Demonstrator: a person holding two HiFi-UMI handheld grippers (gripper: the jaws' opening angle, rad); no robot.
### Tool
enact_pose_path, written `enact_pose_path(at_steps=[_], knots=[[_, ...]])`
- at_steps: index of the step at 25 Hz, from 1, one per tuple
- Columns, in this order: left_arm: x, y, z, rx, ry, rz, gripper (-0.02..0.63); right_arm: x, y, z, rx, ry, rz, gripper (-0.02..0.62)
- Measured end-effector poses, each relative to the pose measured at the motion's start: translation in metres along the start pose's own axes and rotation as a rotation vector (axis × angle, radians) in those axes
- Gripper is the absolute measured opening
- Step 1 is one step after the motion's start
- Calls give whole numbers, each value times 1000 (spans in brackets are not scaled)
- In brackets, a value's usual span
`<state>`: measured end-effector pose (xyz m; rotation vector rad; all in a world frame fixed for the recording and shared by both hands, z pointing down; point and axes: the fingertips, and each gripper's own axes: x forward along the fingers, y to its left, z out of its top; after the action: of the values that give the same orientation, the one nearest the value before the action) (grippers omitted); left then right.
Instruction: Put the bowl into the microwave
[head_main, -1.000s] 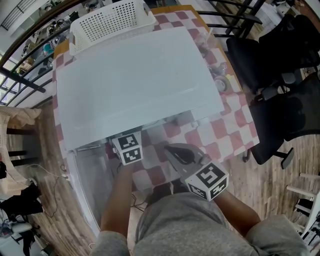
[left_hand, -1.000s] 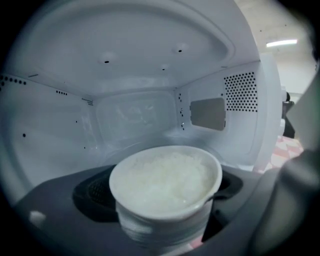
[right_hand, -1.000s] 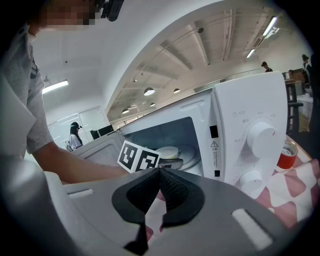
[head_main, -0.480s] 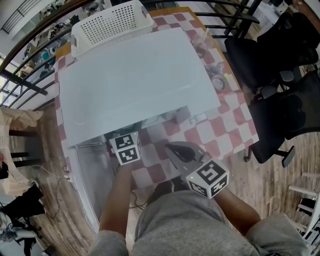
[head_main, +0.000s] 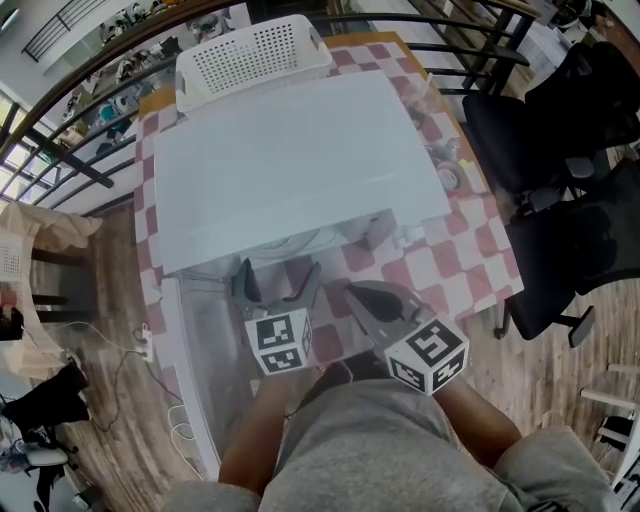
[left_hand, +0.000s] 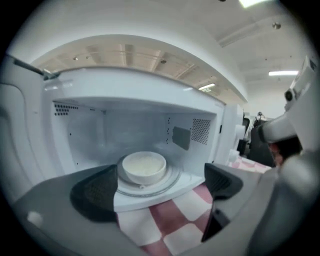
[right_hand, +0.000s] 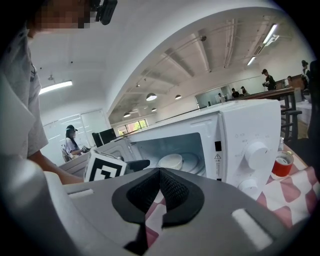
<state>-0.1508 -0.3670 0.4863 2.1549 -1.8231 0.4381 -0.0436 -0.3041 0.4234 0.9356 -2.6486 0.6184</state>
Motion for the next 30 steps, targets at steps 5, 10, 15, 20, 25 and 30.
enact_pose_path(at_steps=[5,10,15,20,25,30], knots=[[-65,-21,27,-48,-109,-56,525,-11,16,17,-21,-35,11,-5],[-127,-30,66,-17,-225,-99,464,-18,32,39,-48,-78,4,-5],[-164,-19,87,9,-262,-75,318,-24,51,57,-66,-115,4,-5],[-190,-10,105,-24,-328,-91,80,-35,66,61,-72,-129,-15,-5],[-209,-4,104,-45,-319,-105,11,-43,77,60,-63,-136,-51,-5],[-223,-1,101,-34,-297,-99,11,-49,93,58,-75,-145,-65,-5]])
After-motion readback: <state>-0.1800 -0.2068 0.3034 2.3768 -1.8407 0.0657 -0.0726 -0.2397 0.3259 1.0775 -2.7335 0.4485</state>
